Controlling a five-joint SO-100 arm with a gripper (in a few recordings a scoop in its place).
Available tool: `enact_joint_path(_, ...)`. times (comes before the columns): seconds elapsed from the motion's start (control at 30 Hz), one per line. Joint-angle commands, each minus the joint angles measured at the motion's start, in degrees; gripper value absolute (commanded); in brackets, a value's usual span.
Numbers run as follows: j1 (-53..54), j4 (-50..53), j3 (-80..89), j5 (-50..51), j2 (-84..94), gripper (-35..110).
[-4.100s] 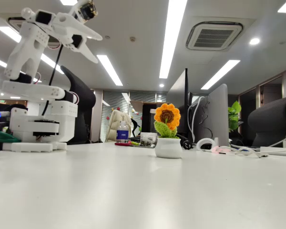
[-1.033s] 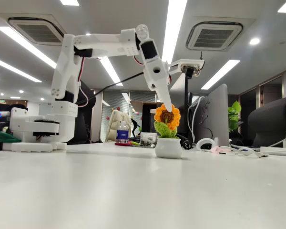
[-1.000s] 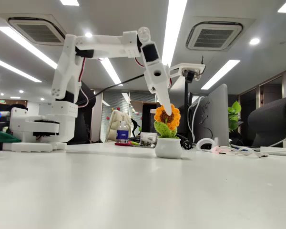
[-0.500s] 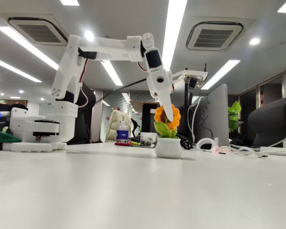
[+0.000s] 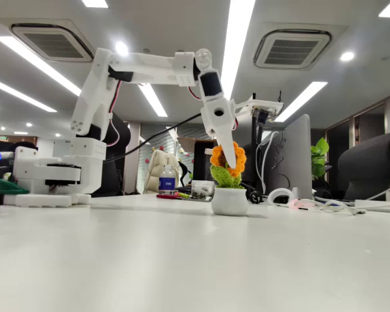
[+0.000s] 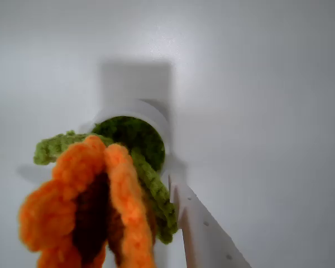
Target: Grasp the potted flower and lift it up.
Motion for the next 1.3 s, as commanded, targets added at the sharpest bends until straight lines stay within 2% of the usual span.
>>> enact_joint_path(0.0, -0.4, 0.3, -1.6, -0.4, 1.2, 67)
enact_joint_path(0.37, -1.0, -3.0, -1.2, 0.4, 1.3, 67)
enact_joint_path(0.7, -1.2, -1.9, 0.5, 3.0, 2.1, 66)
enact_joint_path(1.03, -1.2, 0.3, 0.7, 3.1, 2.1, 54)
enact_joint_path(1.13, -1.3, -0.1, 0.7, 4.4, 2.1, 39)
enact_joint_path(1.2, -1.4, -0.3, 0.7, 5.9, 2.1, 18)
enact_joint_path(1.27, -1.5, -0.5, 0.7, 7.3, 2.1, 10)
